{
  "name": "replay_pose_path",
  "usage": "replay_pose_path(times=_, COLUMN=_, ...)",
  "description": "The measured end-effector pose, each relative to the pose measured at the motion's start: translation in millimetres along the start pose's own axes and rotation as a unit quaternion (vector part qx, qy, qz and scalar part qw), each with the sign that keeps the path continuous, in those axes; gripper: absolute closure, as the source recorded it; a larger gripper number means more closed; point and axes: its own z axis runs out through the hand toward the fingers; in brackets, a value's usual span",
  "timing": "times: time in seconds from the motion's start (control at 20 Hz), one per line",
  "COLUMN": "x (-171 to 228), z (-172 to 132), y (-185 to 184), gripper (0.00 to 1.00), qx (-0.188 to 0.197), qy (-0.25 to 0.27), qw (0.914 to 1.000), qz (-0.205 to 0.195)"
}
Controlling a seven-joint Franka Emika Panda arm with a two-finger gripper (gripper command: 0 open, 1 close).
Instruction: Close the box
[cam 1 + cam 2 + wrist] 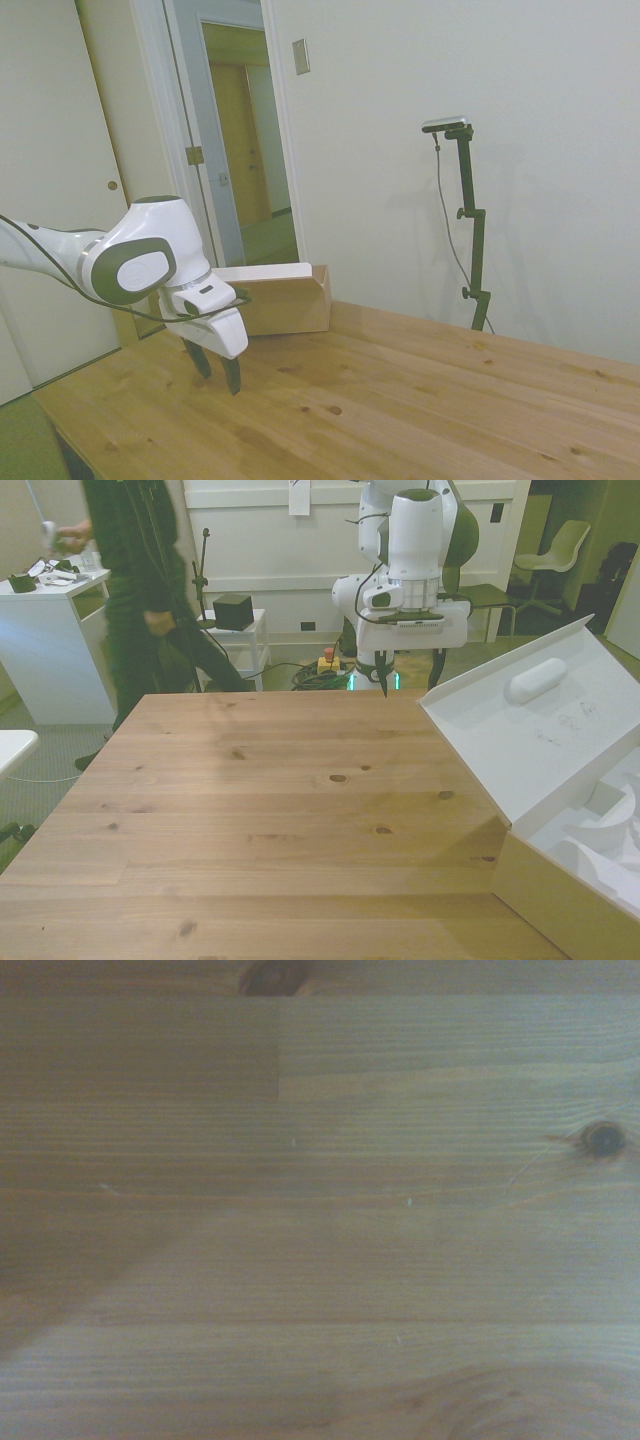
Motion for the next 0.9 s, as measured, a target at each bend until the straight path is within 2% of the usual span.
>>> replay_pose_path(times=0.15, x=-1.9, z=-0.1, y=-2.6, gripper=0.0, qx=0.001, qy=0.0, qw=1.0, qz=-0.007)
replay_pose_path(times=0.45, x=-8.4, z=-36.6, y=-37.8, gripper=0.0, qx=0.035, qy=0.026, qw=0.9979, qz=-0.048)
replay_pose_path(times=0.7, x=5.2, z=-43.8, y=-68.3, gripper=0.0, qx=0.075, qy=0.062, qw=0.9903, qz=-0.099)
replay_pose_path(times=0.9, x=18.3, z=-56.2, y=-101.3, gripper=0.0, qx=0.093, qy=0.076, qw=0.9851, qz=-0.123)
